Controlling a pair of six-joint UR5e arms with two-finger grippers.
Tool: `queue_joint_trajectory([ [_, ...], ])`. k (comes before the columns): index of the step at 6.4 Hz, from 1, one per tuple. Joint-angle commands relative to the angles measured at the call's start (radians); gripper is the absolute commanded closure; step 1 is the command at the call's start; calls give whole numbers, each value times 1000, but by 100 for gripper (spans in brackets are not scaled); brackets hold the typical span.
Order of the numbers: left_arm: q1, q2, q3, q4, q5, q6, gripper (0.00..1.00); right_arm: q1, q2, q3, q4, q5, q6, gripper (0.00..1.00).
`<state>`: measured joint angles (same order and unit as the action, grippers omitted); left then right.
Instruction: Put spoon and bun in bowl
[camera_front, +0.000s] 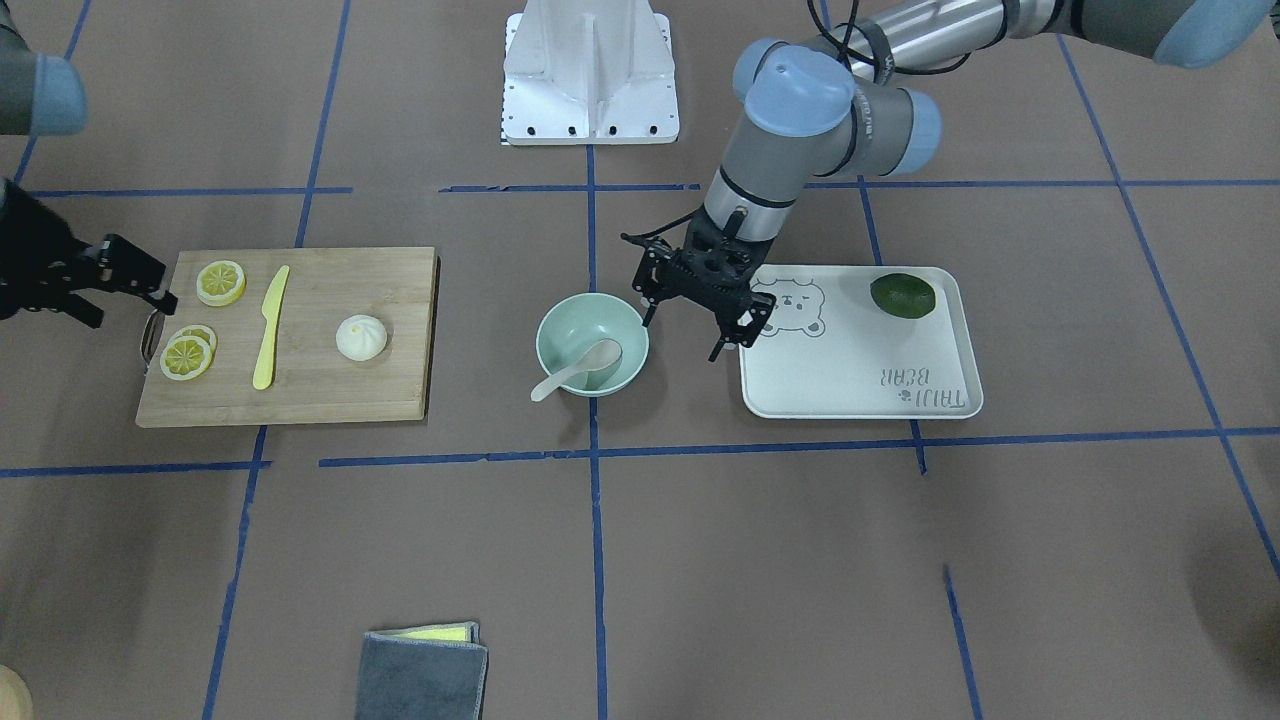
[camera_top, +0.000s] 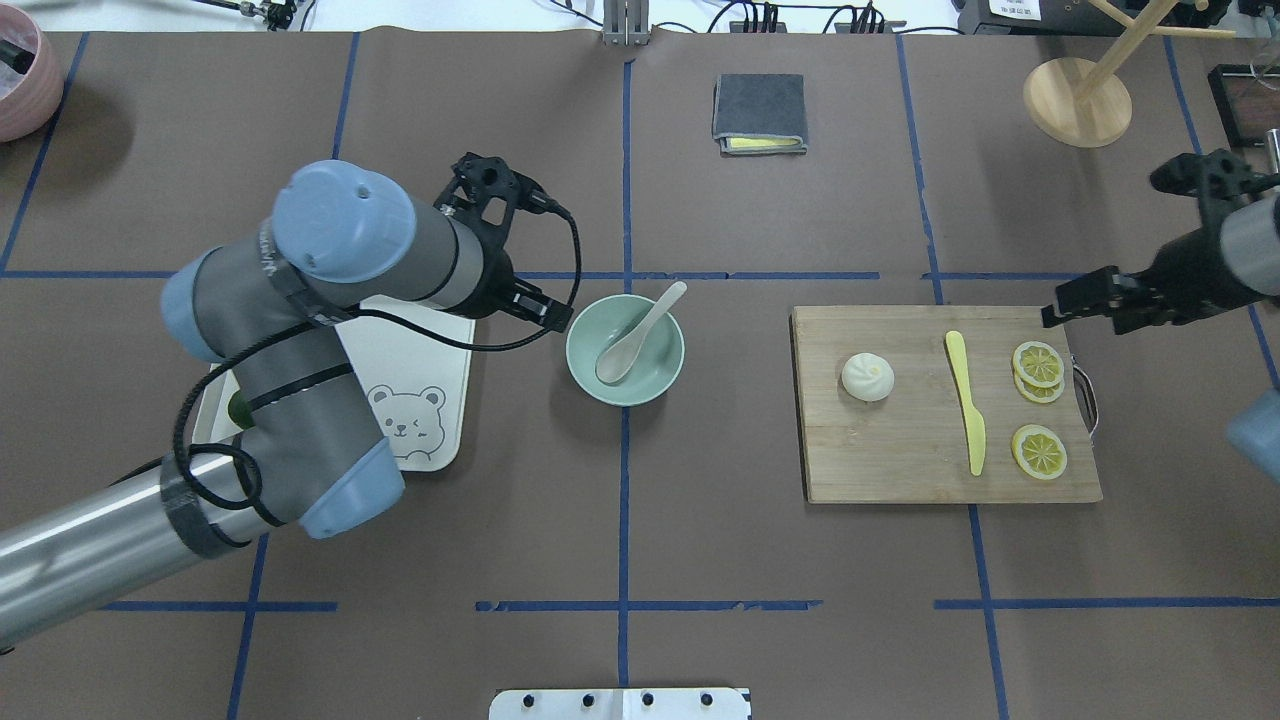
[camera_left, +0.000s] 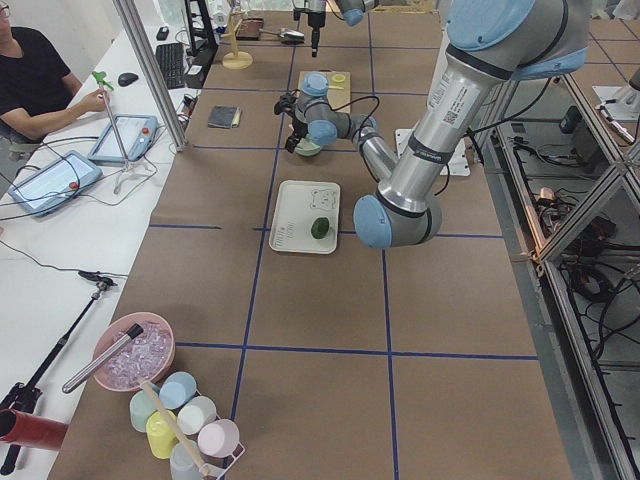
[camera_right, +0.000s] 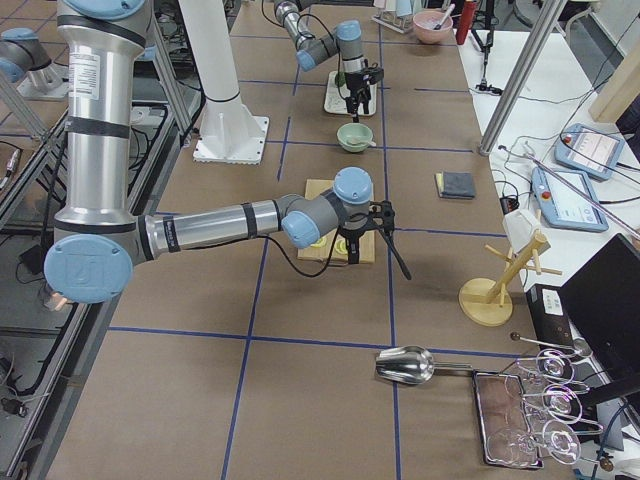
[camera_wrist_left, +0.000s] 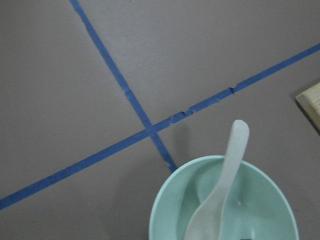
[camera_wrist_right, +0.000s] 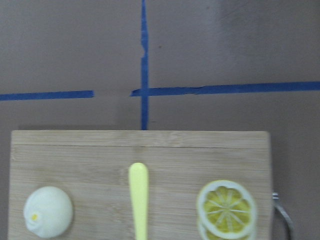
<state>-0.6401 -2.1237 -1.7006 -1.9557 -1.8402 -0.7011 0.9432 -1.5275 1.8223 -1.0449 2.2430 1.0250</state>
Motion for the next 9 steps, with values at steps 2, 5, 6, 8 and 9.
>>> queue_joint_trajectory([
  [2, -78, 142, -111, 3, -88, 54, 12, -269, 211, 2, -175, -288, 253, 0],
  [5, -76, 143, -122, 3, -86, 52, 12, -350, 210, -8, -242, -401, 253, 10],
  [6, -75, 142, -122, 3, -86, 52, 12, -350, 204, -11, -242, -401, 251, 22],
  [8, -75, 142, -122, 3, -86, 49, 12, -348, 208, -8, -244, -399, 251, 100],
  [9, -75, 143, -122, 3, -85, 49, 12, -345, 207, -2, -244, -399, 248, 100],
])
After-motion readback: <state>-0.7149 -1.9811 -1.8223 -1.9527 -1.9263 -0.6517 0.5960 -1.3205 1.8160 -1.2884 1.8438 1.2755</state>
